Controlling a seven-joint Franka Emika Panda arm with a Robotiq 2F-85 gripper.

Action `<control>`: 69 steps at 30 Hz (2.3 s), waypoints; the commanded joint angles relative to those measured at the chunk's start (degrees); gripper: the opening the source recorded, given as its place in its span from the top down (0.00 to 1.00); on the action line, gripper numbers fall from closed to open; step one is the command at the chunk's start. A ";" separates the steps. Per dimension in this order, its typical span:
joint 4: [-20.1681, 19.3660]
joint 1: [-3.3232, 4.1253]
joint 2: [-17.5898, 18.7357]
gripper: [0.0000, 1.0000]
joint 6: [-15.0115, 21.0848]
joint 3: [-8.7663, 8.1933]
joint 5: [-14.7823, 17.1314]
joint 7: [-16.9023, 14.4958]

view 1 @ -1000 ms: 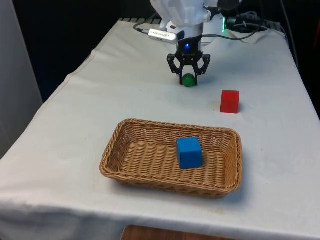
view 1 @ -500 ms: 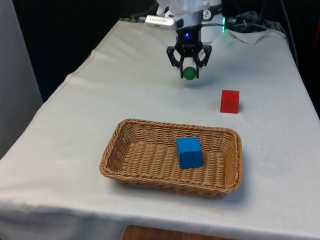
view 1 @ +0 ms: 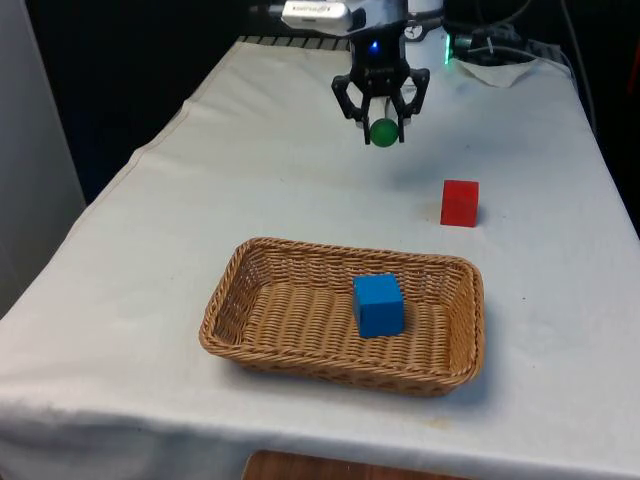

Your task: Place all non-red objects into the basket.

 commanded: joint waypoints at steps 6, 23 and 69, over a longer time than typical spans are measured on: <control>4.47 0.06 0.46 1.00 -4.24 -0.11 -0.57 0.74; 15.58 0.00 3.55 1.00 -12.20 0.29 0.06 1.15; 49.85 -2.12 25.55 1.00 -22.86 -0.17 5.84 1.15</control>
